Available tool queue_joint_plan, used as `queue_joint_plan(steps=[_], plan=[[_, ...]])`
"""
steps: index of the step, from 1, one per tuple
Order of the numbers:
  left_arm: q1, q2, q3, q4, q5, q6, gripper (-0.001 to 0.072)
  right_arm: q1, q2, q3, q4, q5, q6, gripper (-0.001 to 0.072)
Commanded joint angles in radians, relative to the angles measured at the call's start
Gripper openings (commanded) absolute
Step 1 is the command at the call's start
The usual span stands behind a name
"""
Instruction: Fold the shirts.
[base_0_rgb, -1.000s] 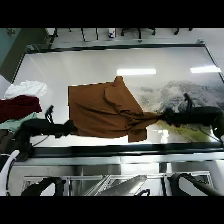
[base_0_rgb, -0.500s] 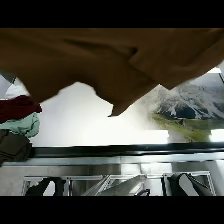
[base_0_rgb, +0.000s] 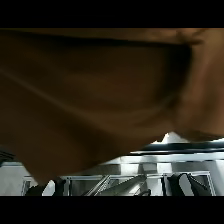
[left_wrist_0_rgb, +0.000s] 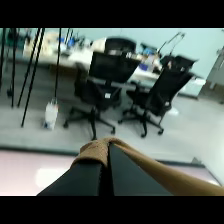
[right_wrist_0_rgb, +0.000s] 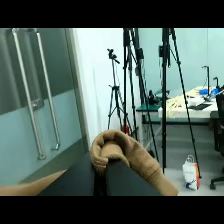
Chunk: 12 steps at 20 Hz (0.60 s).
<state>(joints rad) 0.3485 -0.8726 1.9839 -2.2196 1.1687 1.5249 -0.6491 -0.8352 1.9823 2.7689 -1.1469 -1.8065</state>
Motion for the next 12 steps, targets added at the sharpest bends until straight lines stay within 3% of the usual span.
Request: queue_joint_plan(steps=[1,4,6,8,10,12], plan=[[-0.040,0.019,-0.354,0.003,-0.109,0.076,0.0013,0.023,-0.032,-0.167,-0.017,-0.045,-0.003,0.0021],[-0.129,-0.109,-0.556,0.003,-0.115,0.157,0.0013,0.161,-0.086,-0.545,-0.021,0.017,-0.069,0.0021],[-0.202,-0.250,-0.629,0.005,-0.175,0.213,0.0013,0.288,-0.162,-0.824,-0.041,0.171,-0.138,0.0021],[-0.238,-0.426,-0.636,0.031,-0.240,0.214,0.0013,0.362,-0.291,-1.012,-0.043,0.372,-0.190,0.0021],[-0.243,-0.627,-0.552,0.031,-0.237,0.214,0.0013,0.385,-0.478,-1.037,0.010,0.472,-0.261,0.0021],[-0.265,-0.806,-0.418,0.020,-0.199,0.214,0.0013,0.383,-0.671,-0.960,0.097,0.469,-0.322,0.0021]])
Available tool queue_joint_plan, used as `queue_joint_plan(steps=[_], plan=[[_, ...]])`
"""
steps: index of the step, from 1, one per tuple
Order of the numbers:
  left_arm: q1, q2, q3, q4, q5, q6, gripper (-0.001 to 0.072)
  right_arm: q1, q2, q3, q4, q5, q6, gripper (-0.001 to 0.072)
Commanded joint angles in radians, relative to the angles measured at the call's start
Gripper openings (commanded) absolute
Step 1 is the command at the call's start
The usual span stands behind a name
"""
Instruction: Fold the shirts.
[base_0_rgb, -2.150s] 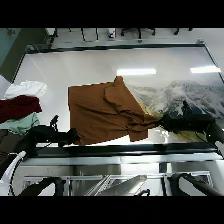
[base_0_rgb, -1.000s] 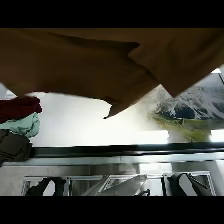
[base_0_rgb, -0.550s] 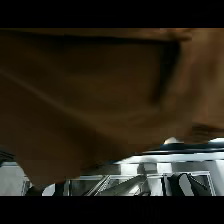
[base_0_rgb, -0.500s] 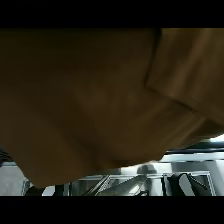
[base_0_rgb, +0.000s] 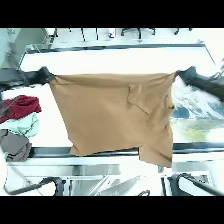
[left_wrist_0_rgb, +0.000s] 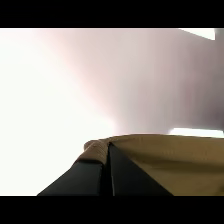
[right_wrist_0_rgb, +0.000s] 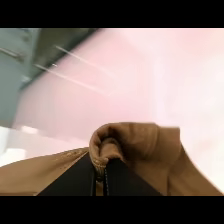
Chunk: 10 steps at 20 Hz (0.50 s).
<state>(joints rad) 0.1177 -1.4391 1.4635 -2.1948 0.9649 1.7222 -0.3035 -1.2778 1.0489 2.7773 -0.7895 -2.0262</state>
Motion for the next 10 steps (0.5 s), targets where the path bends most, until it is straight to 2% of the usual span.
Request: queue_joint_plan(steps=[1,5,8,10], plan=[[-0.048,-0.306,0.167,-0.004,0.014,0.015,0.0013,0.038,-0.311,0.043,0.089,0.089,-0.094,0.0021],[-0.100,-0.467,0.379,0.008,-0.004,-0.010,0.0013,0.030,-0.477,0.290,0.076,0.056,-0.079,0.0021],[-0.107,-0.514,0.463,0.112,0.067,-0.083,0.0013,-0.007,-0.507,0.372,0.067,0.032,-0.072,0.0020],[-0.107,-0.523,0.482,0.144,0.122,-0.095,0.0013,-0.048,-0.507,0.376,0.020,-0.043,-0.071,0.0021]])
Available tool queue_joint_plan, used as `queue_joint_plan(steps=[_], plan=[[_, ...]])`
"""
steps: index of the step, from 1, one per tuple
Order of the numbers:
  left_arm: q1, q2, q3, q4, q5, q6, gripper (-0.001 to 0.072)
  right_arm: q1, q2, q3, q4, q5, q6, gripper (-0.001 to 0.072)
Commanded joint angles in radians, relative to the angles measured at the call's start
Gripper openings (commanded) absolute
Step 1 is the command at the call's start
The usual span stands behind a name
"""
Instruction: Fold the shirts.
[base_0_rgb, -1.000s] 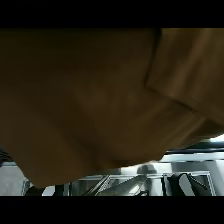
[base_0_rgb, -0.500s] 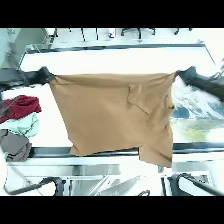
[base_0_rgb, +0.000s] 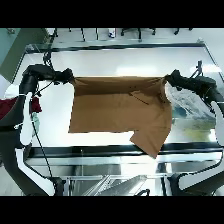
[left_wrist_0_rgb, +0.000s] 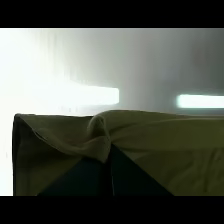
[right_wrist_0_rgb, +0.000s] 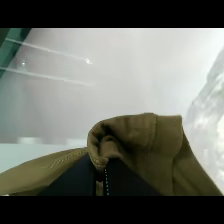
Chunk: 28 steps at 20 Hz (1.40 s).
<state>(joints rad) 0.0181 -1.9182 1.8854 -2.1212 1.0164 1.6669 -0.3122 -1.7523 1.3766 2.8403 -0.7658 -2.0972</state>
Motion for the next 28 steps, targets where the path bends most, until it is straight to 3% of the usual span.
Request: queue_joint_plan(steps=[1,7,19,26,27,28], plan=[[-0.007,-0.043,0.060,0.088,0.096,-0.049,0.0013,-0.060,-0.032,0.048,-0.097,-0.126,0.004,0.0021],[-0.050,-0.056,0.058,0.201,0.151,-0.072,0.0014,-0.061,-0.022,0.043,-0.537,-0.247,0.164,0.0020],[-0.079,-0.135,0.058,0.242,0.171,-0.082,0.0013,-0.002,-0.050,0.033,-0.563,-0.225,0.192,0.0021],[-0.091,-0.164,0.071,0.180,0.214,-0.082,0.0014,-0.002,-0.049,0.033,-0.551,-0.233,0.214,0.0021],[-0.091,-0.164,0.080,0.180,0.237,-0.082,0.0025,-0.002,-0.049,0.034,-0.551,-0.244,0.213,0.0022],[-0.091,-0.164,0.093,0.180,0.270,-0.082,0.0283,-0.002,-0.048,0.034,-0.550,-0.260,0.214,0.0050]])
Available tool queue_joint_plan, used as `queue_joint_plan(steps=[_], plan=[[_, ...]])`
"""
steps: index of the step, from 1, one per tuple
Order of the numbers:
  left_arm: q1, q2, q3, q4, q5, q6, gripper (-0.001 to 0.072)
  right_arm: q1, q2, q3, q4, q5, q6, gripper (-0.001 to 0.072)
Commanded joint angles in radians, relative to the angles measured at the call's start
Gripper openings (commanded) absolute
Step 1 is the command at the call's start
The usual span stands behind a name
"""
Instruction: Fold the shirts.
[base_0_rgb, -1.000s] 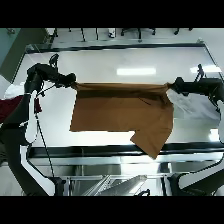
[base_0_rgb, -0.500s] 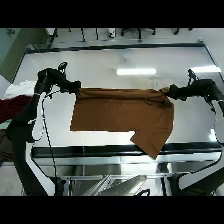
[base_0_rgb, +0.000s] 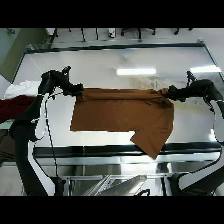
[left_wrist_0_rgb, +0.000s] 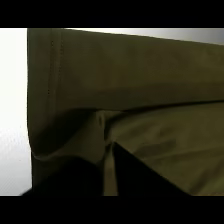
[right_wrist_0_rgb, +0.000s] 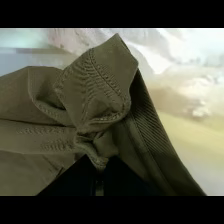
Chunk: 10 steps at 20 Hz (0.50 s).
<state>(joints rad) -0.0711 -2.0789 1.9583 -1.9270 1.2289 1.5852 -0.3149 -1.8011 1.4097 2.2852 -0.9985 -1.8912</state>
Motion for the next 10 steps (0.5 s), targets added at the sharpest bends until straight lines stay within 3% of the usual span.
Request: queue_joint_plan(steps=[1,2,5,10], plan=[[-0.002,-0.003,0.039,-0.013,0.089,-0.004,0.0610,-0.001,0.004,0.002,0.005,-0.045,0.018,0.0199],[0.004,-0.003,0.071,-0.012,0.127,-0.034,0.0675,-0.005,0.013,0.009,0.004,-0.073,0.042,0.0306],[0.037,0.035,0.133,-0.013,0.245,-0.054,0.0675,-0.048,0.079,0.056,0.007,-0.208,0.050,0.0307],[0.166,0.270,-0.129,-0.005,0.287,-0.048,0.0674,-0.184,0.308,-0.038,-0.135,-0.376,0.128,0.0307]])
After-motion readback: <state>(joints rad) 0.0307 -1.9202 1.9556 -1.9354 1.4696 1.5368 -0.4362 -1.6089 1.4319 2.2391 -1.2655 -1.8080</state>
